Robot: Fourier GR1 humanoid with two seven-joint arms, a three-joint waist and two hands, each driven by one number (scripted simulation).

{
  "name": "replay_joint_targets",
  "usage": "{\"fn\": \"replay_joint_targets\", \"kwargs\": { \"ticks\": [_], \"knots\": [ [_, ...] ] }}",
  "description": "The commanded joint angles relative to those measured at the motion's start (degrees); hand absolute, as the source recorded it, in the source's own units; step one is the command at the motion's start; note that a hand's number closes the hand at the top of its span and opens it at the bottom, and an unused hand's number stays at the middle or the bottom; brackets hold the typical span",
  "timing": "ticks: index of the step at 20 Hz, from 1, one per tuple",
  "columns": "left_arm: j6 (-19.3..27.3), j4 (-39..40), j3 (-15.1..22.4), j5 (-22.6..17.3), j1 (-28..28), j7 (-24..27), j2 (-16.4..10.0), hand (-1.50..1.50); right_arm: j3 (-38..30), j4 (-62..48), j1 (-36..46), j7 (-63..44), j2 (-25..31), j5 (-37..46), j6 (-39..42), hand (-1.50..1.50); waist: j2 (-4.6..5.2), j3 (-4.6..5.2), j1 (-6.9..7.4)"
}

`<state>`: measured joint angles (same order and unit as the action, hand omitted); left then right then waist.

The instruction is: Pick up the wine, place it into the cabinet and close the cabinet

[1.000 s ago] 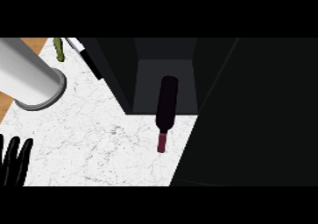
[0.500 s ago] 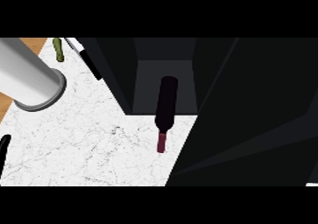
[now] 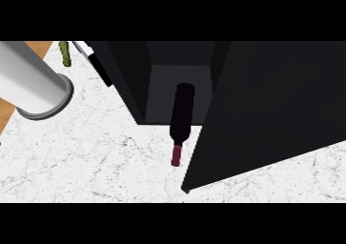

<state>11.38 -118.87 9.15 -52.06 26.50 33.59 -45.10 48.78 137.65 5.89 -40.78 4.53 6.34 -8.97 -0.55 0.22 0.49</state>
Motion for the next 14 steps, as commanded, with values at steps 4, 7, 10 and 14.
{"fn": "replay_joint_targets", "kwargs": {
  "ticks": [4,7,10,14],
  "knots": [
    [0.4,0.3,0.4,-1.1,-3.7,-3.5,1.8,-1.5,6.2,-4.7,16.4,-4.5,-4.2,2.5,-9.0,1.5,0.4,-0.02,0.09],
    [-1.6,0.0,-0.3,-1.2,-3.3,-3.1,1.8,-1.5,4.3,-9.0,21.6,-3.0,-4.1,-0.5,-12.5,1.5,0.5,0.02,1.16],
    [-2.7,0.7,-1.4,-2.5,-3.7,-4.8,1.0,-1.5,2.6,-11.0,25.3,-2.4,-4.0,-4.4,-16.3,1.5,0.61,0.02,1.6],
    [-1.9,2.0,-0.3,-0.4,-4.8,-4.0,3.1,-1.5,-2.1,-16.5,33.7,-2.2,-4.1,-10.4,-18.2,1.5,0.67,-0.03,1.75]
  ]
}}
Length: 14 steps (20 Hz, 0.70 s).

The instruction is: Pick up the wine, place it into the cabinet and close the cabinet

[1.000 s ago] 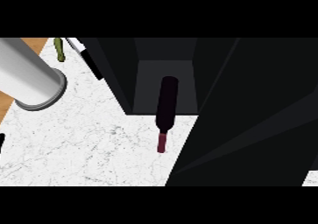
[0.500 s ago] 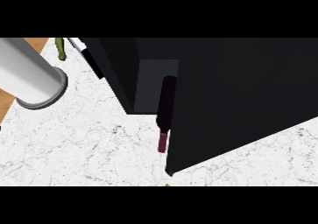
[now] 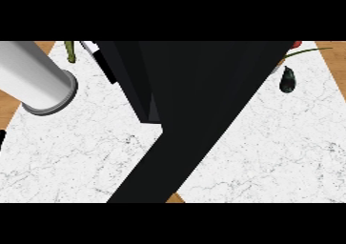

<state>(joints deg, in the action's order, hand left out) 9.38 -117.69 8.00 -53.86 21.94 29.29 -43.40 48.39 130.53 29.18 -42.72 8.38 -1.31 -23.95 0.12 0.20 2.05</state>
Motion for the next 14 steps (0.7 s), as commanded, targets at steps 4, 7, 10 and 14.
{"fn": "replay_joint_targets", "kwargs": {
  "ticks": [4,7,10,14],
  "knots": [
    [-0.5,0.9,0.4,1.9,-0.2,-0.3,1.4,-1.5,-7.7,-19.1,22.7,2.6,-8.2,-8.3,-6.9,1.5,0.03,-0.03,0.82],
    [0.0,2.0,-1.3,0.1,-2.6,-2.2,2.1,-1.5,-12.7,-28.1,30.6,3.8,-8.3,-11.5,-5.5,1.5,0.08,-0.07,0.17],
    [-0.1,-0.4,-0.9,2.0,-0.2,-1.7,2.7,-1.5,-14.4,-35.5,36.5,6.8,-8.3,-13.0,-5.4,1.5,-0.06,-0.09,0.35],
    [2.9,-2.4,0.3,2.5,-1.6,-4.2,3.5,-1.5,-17.9,-46.0,41.7,10.1,-8.4,-7.8,-0.6,1.5,0.03,-0.13,-0.27]
  ]
}}
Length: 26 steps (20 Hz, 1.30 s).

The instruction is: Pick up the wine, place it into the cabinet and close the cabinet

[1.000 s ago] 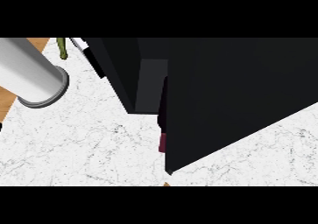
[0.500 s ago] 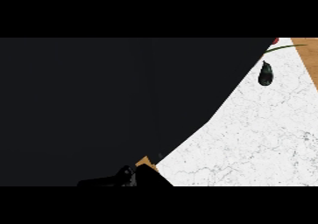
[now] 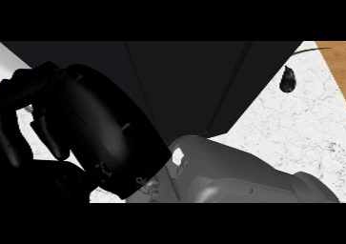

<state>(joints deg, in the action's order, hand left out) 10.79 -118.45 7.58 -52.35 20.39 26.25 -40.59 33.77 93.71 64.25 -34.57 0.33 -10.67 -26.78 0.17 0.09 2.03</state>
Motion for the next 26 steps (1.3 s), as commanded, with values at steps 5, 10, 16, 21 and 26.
{"fn": "replay_joint_targets", "kwargs": {
  "ticks": [5,10,16,21,26],
  "knots": [
    [0.0,1.9,-1.1,2.3,-1.0,-0.6,2.7,-1.5,-11.2,-16.9,4.8,8.7,1.2,-1.3,9.1,1.5,0.01,-0.06,-0.97],
    [0.5,-1.3,-2.3,3.2,-0.3,-2.9,2.6,-1.5,-13.9,-26.5,6.2,13.7,-0.3,-2.3,11.5,1.5,-0.03,-0.07,-0.67],
    [-0.4,4.1,-2.7,2.5,-6.0,-4.8,3.6,-1.5,-14.7,-32.8,4.9,20.6,0.6,-1.5,13.7,1.5,0.32,-0.03,-1.19],
    [-0.5,3.3,-1.3,4.4,-5.3,-4.2,4.4,-1.5,-15.0,-35.2,2.2,25.4,4.9,-0.7,17.8,1.5,0.59,-0.04,-1.17],
    [0.4,0.9,-2.6,3.0,-5.1,-6.6,3.4,-1.5,-15.8,-37.5,3.8,26.6,6.4,1.1,17.6,1.5,0.53,-0.05,-0.55]
  ]
}}
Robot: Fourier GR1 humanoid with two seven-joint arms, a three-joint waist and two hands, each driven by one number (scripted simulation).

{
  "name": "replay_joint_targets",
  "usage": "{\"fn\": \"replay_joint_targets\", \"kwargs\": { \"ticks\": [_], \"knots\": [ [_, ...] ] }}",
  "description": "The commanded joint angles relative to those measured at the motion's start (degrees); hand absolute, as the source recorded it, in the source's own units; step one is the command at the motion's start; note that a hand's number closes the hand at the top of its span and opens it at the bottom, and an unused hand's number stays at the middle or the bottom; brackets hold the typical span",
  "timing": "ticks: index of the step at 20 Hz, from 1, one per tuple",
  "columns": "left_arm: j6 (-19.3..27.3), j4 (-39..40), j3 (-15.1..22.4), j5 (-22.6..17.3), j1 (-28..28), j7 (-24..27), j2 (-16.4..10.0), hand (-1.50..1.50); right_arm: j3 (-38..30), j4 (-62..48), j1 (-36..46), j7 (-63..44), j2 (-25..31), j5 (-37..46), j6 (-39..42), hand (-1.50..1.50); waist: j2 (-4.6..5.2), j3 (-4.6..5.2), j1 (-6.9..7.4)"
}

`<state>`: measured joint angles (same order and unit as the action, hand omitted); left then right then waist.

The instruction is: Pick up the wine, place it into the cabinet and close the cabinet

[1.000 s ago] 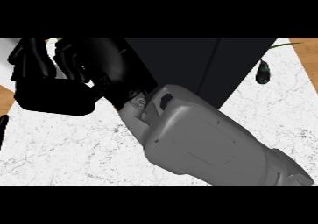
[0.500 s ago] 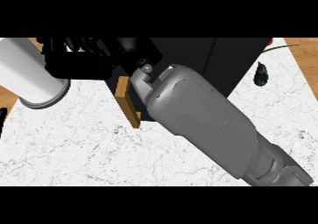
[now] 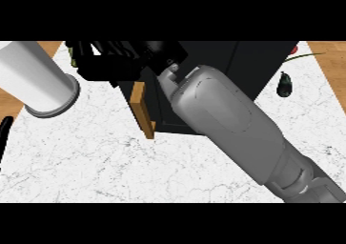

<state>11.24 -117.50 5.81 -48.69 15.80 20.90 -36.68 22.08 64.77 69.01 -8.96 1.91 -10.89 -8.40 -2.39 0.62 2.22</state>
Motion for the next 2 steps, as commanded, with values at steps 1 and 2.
{"fn": "replay_joint_targets", "kwargs": {
  "ticks": [1,2],
  "knots": [
    [0.0,0.7,-1.0,0.0,-0.5,-0.1,0.1,-1.5,-4.0,-9.1,-1.9,2.0,5.5,1.4,-0.1,1.5,3.27,-0.55,-0.58],
    [-0.1,-0.4,-0.3,-0.4,-0.7,-1.2,-0.2,-1.5,-4.1,-9.7,-0.6,0.9,3.3,1.6,-2.0,1.5,3.14,-0.55,-0.37]
  ]
}}
